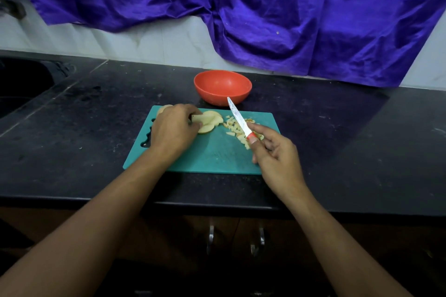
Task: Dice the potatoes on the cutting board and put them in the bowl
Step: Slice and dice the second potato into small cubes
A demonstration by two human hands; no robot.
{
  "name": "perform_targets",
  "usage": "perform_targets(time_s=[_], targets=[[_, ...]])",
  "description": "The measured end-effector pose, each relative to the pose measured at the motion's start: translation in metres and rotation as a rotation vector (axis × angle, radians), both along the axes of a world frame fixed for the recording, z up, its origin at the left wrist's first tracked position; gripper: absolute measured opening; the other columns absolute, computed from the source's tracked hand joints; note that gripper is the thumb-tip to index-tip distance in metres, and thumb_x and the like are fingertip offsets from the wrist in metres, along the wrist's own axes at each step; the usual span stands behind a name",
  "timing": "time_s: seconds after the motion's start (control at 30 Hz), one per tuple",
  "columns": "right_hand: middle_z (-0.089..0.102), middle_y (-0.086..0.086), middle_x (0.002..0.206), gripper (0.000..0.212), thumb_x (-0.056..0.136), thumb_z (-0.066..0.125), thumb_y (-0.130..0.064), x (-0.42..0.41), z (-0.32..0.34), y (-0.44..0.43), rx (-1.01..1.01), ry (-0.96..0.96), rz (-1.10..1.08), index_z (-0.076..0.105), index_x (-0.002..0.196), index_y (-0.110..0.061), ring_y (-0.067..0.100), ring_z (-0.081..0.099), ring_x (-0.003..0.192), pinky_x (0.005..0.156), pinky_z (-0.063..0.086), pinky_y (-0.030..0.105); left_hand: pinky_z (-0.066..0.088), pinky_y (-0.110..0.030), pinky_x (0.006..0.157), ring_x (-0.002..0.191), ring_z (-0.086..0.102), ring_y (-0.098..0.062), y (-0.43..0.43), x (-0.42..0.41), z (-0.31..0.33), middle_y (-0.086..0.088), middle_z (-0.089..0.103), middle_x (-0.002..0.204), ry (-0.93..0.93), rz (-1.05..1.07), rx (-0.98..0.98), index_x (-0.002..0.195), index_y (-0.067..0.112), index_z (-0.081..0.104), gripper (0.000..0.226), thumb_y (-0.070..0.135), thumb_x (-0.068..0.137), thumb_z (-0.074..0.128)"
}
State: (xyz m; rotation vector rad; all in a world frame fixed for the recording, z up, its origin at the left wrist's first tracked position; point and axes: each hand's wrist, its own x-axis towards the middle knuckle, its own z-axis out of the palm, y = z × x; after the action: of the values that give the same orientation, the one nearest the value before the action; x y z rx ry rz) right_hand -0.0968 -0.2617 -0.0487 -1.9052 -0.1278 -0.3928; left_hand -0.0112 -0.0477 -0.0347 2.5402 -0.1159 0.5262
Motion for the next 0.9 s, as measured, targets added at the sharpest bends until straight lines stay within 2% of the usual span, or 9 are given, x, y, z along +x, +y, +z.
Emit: perform_targets(time_s=[0.13,0.2,0.27,0.37,0.47,0.67,0.73,0.83,0.9], targets=[[0.062,-0.022,0.060,0.033,0.104,0.059,-0.017,0.001,-0.002,-0.001,0.022,-0.001,0.007,0.065,0.135,-0.026,0.000,0.050,0.055,0.054,0.041,0.015,0.051,-0.034,0.075,0.084,0.063,-0.012,0.001,-0.020,0.006,0.014,0.070,0.094,-0.056,-0.075,-0.161,0.116,0.033,0.075,0.024,0.032,0.092,0.072],[0.062,-0.019,0.060,0.033,0.104,0.059,-0.018,0.002,-0.002,-0.002,0.016,0.005,0.009,0.064,0.136,-0.028,0.004,0.050,0.056,0.053,0.042,0.017,0.050,-0.034,0.071,0.074,0.060,-0.009,0.002,-0.034,0.008,0.014,0.064,0.084,0.014,-0.172,-0.193,0.113,0.034,0.074,0.021,0.033,0.092,0.073],[0.061,-0.015,0.060,0.034,0.104,0.059,-0.019,0.001,-0.002,-0.001,0.004,0.012,0.004,0.065,0.136,-0.029,0.006,0.050,0.057,0.054,0.043,0.019,0.049,-0.034,0.070,0.077,0.061,-0.007,0.003,-0.048,0.003,0.014,0.064,0.082,0.104,-0.218,-0.137,0.106,0.036,0.073,0.013,0.035,0.093,0.071],[0.061,-0.015,0.060,0.033,0.104,0.059,-0.019,0.001,-0.002,0.000,-0.010,0.011,0.001,0.065,0.135,-0.030,0.007,0.050,0.057,0.053,0.042,0.019,0.041,-0.030,0.062,0.078,0.057,-0.004,0.004,-0.058,-0.007,0.018,0.064,0.088,0.093,-0.168,-0.033,0.098,0.038,0.071,0.005,0.039,0.093,0.069],[0.060,-0.012,0.060,0.034,0.104,0.059,-0.019,-0.001,-0.001,0.000,-0.030,0.004,0.001,0.064,0.135,-0.032,0.010,0.048,0.056,0.051,0.041,0.023,0.046,-0.032,0.073,0.091,0.054,-0.005,0.005,-0.057,-0.013,0.017,0.061,0.105,0.015,-0.139,0.006,0.106,0.037,0.069,0.015,0.040,0.091,0.071],[0.060,-0.024,0.066,0.033,0.103,0.061,-0.019,-0.004,0.002,0.003,-0.109,0.030,-0.021,0.067,0.133,-0.030,-0.006,0.058,0.063,0.059,0.041,0.011,0.039,-0.027,0.068,0.086,0.052,0.004,0.018,-0.059,-0.016,0.025,0.061,0.105,0.060,-0.324,-0.030,0.103,0.041,0.070,0.025,0.057,0.084,0.072],[0.060,-0.023,0.065,0.032,0.102,0.062,-0.022,-0.004,0.001,0.003,-0.167,0.044,-0.031,0.069,0.131,-0.033,-0.002,0.060,0.064,0.062,0.043,0.018,0.041,-0.027,0.069,0.088,0.054,0.003,0.022,-0.058,-0.017,0.024,0.062,0.107,0.076,-0.343,-0.037,0.106,0.041,0.072,0.028,0.055,0.082,0.076],[0.067,-0.013,0.070,0.033,0.101,0.061,-0.030,-0.010,0.003,0.002,-0.309,0.079,-0.025,0.066,0.132,-0.041,0.015,0.062,0.062,0.059,0.052,0.039,0.043,-0.028,0.069,0.086,0.055,0.001,0.022,-0.057,-0.018,0.023,0.065,0.105,0.087,-0.325,-0.079,0.105,0.040,0.074,0.024,0.047,0.083,0.079],[0.073,-0.011,0.086,0.034,0.102,0.059,-0.035,-0.017,0.008,0.004,-0.404,0.094,-0.031,0.062,0.135,-0.045,0.012,0.062,0.061,0.057,0.053,0.037,0.049,-0.031,0.072,0.087,0.057,-0.001,0.022,-0.057,-0.018,0.023,0.065,0.104,0.096,-0.322,-0.091,0.104,0.040,0.075,0.022,0.046,0.083,0.079]])
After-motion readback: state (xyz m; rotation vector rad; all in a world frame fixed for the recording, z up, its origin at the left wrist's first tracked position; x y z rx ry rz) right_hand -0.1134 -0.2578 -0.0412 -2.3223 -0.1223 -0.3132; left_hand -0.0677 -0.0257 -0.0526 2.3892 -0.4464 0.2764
